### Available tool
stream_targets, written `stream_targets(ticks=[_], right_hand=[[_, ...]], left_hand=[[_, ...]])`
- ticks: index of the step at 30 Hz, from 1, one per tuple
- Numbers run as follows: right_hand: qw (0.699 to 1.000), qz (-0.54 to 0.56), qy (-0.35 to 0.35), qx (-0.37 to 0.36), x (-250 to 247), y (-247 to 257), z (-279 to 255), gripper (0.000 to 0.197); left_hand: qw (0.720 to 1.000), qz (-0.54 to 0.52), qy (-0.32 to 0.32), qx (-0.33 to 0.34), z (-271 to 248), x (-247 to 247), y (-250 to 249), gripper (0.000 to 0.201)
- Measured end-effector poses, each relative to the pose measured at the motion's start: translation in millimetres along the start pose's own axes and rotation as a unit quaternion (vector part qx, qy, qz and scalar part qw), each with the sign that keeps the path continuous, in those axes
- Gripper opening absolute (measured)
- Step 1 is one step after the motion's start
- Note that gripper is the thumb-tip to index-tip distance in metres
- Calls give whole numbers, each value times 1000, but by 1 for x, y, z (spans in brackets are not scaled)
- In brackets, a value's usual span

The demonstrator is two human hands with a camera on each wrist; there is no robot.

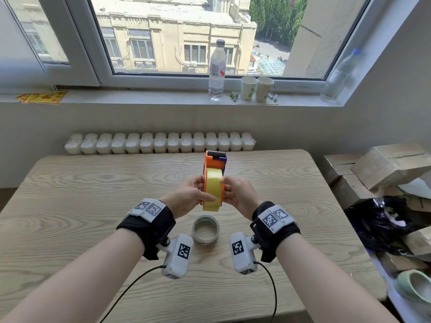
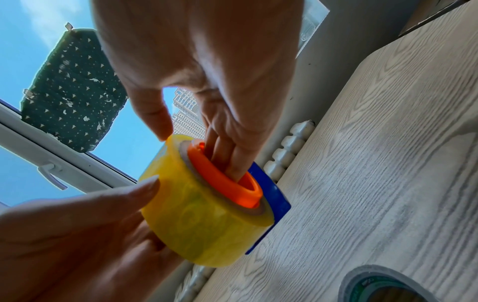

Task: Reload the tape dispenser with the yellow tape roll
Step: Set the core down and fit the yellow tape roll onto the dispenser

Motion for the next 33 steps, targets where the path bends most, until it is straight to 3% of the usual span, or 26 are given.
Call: stream_targets(ticks=[6, 13, 18, 21, 24, 33], right_hand=[[1000, -8, 3, -3, -1, 1, 2, 34], [1000, 1, 24, -16, -3, 2, 2, 32], [1000, -2, 2, -17, -6, 0, 4, 27], [1000, -7, -5, -15, -6, 0, 4, 26], [1000, -10, 21, -16, -5, 1, 2, 40], [997, -19, 70, -35, -3, 6, -4, 35]], left_hand=[[1000, 14, -5, 19, -2, 3, 1, 52], [999, -3, -11, 34, -1, 9, -1, 30], [1000, -6, -12, 10, 2, 6, 1, 48], [1000, 1, -2, 9, 0, 7, 0, 44], [1000, 1, -2, 11, 0, 6, 0, 39], [999, -41, -30, 5, 6, 7, 4, 39]])
Point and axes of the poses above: each hand's wrist, its own z-axis towards the middle knuckle, its own x-axis out of the palm, y = z × x, the point moved 7 cm from there along z, towards the middle knuckle, and after that the axes turned 8 degrees about -x, right-handed, at the moved point
